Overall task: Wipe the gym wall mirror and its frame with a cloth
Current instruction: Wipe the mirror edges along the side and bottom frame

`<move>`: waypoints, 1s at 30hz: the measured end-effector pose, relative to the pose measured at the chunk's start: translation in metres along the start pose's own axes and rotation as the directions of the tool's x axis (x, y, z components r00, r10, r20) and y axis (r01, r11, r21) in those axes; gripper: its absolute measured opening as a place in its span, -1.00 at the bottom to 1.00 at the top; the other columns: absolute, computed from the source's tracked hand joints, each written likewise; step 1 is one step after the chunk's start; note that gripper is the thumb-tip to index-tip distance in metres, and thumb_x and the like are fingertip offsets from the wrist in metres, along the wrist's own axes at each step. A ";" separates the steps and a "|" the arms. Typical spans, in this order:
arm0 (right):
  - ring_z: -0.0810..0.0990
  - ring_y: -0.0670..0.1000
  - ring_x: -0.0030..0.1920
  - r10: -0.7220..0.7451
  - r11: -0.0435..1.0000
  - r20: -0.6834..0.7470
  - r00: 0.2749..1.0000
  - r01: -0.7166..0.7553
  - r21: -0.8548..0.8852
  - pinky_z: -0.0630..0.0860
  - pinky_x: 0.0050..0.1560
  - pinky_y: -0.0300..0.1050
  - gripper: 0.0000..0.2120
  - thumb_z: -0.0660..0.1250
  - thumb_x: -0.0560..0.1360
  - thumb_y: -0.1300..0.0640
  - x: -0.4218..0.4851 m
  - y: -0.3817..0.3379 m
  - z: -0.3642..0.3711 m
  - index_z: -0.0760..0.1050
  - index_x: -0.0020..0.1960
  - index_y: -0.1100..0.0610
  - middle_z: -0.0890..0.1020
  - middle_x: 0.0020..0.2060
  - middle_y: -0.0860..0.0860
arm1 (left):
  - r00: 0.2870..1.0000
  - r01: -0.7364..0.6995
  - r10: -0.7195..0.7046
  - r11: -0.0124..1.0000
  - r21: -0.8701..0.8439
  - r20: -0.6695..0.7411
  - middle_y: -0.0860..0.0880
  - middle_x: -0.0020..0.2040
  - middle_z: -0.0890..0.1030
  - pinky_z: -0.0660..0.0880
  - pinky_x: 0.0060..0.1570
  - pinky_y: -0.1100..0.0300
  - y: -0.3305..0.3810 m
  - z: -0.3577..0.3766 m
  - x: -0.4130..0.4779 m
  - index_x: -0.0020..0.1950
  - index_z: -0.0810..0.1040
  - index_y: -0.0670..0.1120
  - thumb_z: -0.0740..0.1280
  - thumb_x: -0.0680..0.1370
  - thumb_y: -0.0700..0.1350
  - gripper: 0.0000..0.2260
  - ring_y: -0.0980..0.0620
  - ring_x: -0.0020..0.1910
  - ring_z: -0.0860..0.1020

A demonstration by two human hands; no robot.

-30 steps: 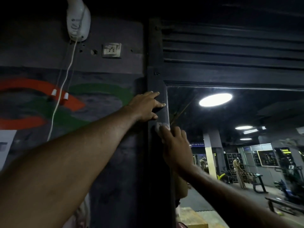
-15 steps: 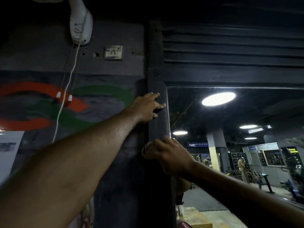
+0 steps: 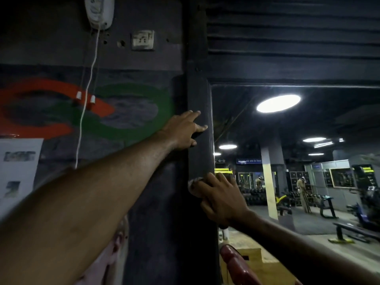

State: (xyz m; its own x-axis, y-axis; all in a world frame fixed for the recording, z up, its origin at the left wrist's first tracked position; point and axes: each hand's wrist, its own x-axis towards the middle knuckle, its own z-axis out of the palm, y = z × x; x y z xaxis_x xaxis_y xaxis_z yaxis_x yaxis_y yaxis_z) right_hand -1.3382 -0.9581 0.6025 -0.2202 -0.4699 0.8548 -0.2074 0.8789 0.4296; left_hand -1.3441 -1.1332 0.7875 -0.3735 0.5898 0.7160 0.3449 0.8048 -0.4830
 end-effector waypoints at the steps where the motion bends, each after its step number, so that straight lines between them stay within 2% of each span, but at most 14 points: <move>1: 0.50 0.13 0.00 0.043 0.999 -0.014 0.999 -0.043 -0.009 0.45 -0.02 0.11 -0.52 0.19 0.40 -0.11 0.004 0.001 -0.002 0.42 0.31 -0.07 0.48 0.05 -0.01 | 1.000 0.001 -0.001 1.000 -0.002 -0.002 -0.06 0.69 -0.04 0.16 0.55 -0.05 0.000 0.001 -0.002 0.62 0.22 0.18 0.43 0.58 0.05 -0.34 -0.10 0.65 -0.02; 3: 0.47 0.13 0.07 0.210 0.977 -0.049 0.977 -0.207 0.050 0.45 0.07 0.13 -0.49 0.16 0.47 -0.03 0.023 -0.001 -0.003 0.36 0.42 -0.02 0.50 0.13 0.01 | 1.000 0.000 0.000 1.000 -0.018 -0.007 -0.06 0.69 -0.03 0.16 0.55 -0.05 -0.001 0.002 -0.003 0.62 0.23 0.18 0.43 0.58 0.04 -0.34 -0.09 0.65 -0.03; 4: 0.46 0.13 0.10 0.252 0.966 -0.053 0.966 -0.248 0.078 0.46 0.11 0.12 -0.48 0.19 0.49 0.03 0.031 -0.006 0.000 0.33 0.45 0.00 0.50 0.18 0.02 | 1.000 0.005 -0.005 1.000 -0.022 -0.014 -0.05 0.69 -0.03 0.16 0.55 -0.05 0.000 0.003 -0.004 0.62 0.23 0.17 0.43 0.58 0.03 -0.34 -0.10 0.65 -0.03; 5: 0.44 0.14 0.10 0.228 0.972 -0.052 0.972 -0.225 0.066 0.47 0.12 0.12 -0.45 0.23 0.48 0.09 0.034 -0.012 0.003 0.33 0.47 0.00 0.49 0.21 0.02 | 1.000 0.007 -0.007 1.000 -0.018 -0.023 -0.05 0.69 -0.03 0.16 0.55 -0.04 0.002 0.003 -0.005 0.62 0.23 0.17 0.43 0.59 0.02 -0.35 -0.10 0.65 -0.03; 8: 0.43 0.11 0.04 -0.122 0.991 -0.023 0.992 0.120 -0.053 0.51 0.06 0.06 -0.46 0.30 0.43 0.12 0.015 -0.013 0.014 0.40 0.41 -0.07 0.50 0.21 -0.04 | 0.999 0.011 -0.011 1.000 -0.011 -0.030 -0.07 0.69 -0.04 0.16 0.55 -0.05 0.008 0.007 -0.011 0.63 0.20 0.16 0.37 0.63 0.00 -0.39 -0.11 0.65 -0.03; 10: 0.44 0.08 0.03 -0.341 0.934 0.070 0.937 0.347 -0.088 0.51 0.03 0.02 -0.53 0.33 0.44 0.04 -0.008 -0.009 0.014 0.42 0.35 -0.11 0.52 0.18 -0.07 | 0.999 0.009 -0.009 1.000 0.003 -0.034 -0.08 0.69 -0.04 0.14 0.55 -0.05 0.014 0.012 -0.019 0.63 0.19 0.16 0.35 0.64 0.02 -0.40 -0.12 0.65 -0.02; 13: 0.47 0.09 0.01 -0.452 0.888 0.149 0.880 0.460 -0.021 0.51 0.00 0.03 -0.52 0.40 0.40 -0.03 -0.019 -0.009 0.006 0.36 0.27 -0.10 0.52 0.11 -0.03 | 1.000 -0.019 0.020 0.999 0.027 -0.014 -0.10 0.69 -0.02 0.13 0.55 -0.04 0.027 0.024 -0.037 0.63 0.20 0.15 0.37 0.62 0.07 -0.38 -0.13 0.65 0.00; 15: 0.49 0.12 0.00 -0.394 0.916 0.094 0.914 0.399 -0.039 0.50 0.00 0.05 -0.58 0.40 0.39 -0.03 -0.011 -0.004 0.000 0.38 0.21 -0.06 0.51 0.05 0.03 | 1.000 -0.027 0.027 0.998 0.053 0.002 -0.10 0.69 -0.03 0.14 0.55 -0.04 0.032 0.032 -0.048 0.64 0.18 0.16 0.38 0.60 0.09 -0.35 -0.13 0.65 0.00; 17: 0.47 0.15 0.11 -0.085 0.996 0.001 0.996 0.085 0.021 0.49 0.07 0.08 -0.57 0.38 0.45 0.00 -0.003 0.002 -0.003 0.44 0.30 -0.05 0.48 0.15 0.07 | 1.000 -0.024 0.023 0.998 0.055 0.017 -0.09 0.69 -0.04 0.13 0.55 -0.06 0.033 0.035 -0.056 0.63 0.18 0.17 0.39 0.59 0.09 -0.34 -0.13 0.65 -0.01; 19: 0.39 0.15 0.19 0.231 0.964 -0.021 0.973 -0.226 0.143 0.53 0.08 0.11 -0.55 0.34 0.51 0.03 -0.011 -0.008 0.004 0.41 0.38 -0.06 0.41 0.26 0.11 | 0.999 -0.019 0.017 0.999 0.047 0.030 -0.09 0.69 -0.05 0.12 0.55 -0.06 0.034 0.036 -0.062 0.63 0.18 0.17 0.40 0.59 0.07 -0.33 -0.13 0.65 -0.02; 20: 0.37 0.14 0.19 0.295 0.942 -0.011 0.955 -0.289 0.173 0.55 0.06 0.11 -0.54 0.33 0.50 0.07 -0.021 -0.017 0.013 0.39 0.39 -0.06 0.39 0.26 0.12 | 0.999 -0.021 0.019 0.999 0.046 0.036 -0.09 0.69 -0.05 0.11 0.55 -0.06 0.035 0.037 -0.064 0.63 0.18 0.16 0.40 0.59 0.07 -0.33 -0.13 0.65 -0.01; 23: 0.42 0.13 0.10 0.253 0.944 0.039 0.967 -0.256 0.209 0.58 -0.03 0.12 -0.46 0.41 0.44 0.18 -0.064 -0.044 0.031 0.37 0.39 -0.02 0.40 0.17 0.10 | 0.999 -0.028 0.027 0.999 0.023 0.045 -0.09 0.69 -0.03 0.12 0.55 -0.06 0.037 0.039 -0.073 0.62 0.22 0.16 0.41 0.59 0.06 -0.36 -0.13 0.65 0.00; 26: 0.48 0.14 0.06 0.102 0.977 0.097 0.990 -0.118 0.180 0.60 -0.09 0.11 -0.50 0.40 0.49 0.11 -0.086 -0.043 0.025 0.36 0.39 -0.07 0.42 0.09 0.06 | 0.998 -0.042 0.041 0.999 0.017 0.050 -0.09 0.68 -0.04 0.13 0.55 -0.07 0.043 0.046 -0.082 0.62 0.23 0.16 0.40 0.59 0.08 -0.37 -0.13 0.65 0.00; 30: 0.44 0.19 0.13 0.242 0.968 -0.021 0.970 -0.240 0.069 0.51 0.04 0.12 -0.51 0.33 0.47 0.08 -0.064 -0.046 0.021 0.41 0.39 -0.08 0.45 0.18 0.11 | 0.999 -0.037 0.037 0.999 0.017 -0.003 -0.10 0.68 -0.02 0.17 0.54 -0.07 0.047 0.057 -0.088 0.62 0.22 0.16 0.41 0.58 0.07 -0.35 -0.14 0.65 0.01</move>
State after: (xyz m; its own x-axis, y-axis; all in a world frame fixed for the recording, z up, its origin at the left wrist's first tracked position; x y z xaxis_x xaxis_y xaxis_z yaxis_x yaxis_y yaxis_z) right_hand -1.3342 -0.9704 0.5225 -0.2436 -0.2418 0.9393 -0.2139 0.9580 0.1912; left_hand -1.3437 -1.1434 0.6729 -0.3574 0.6193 0.6991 0.3439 0.7832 -0.5180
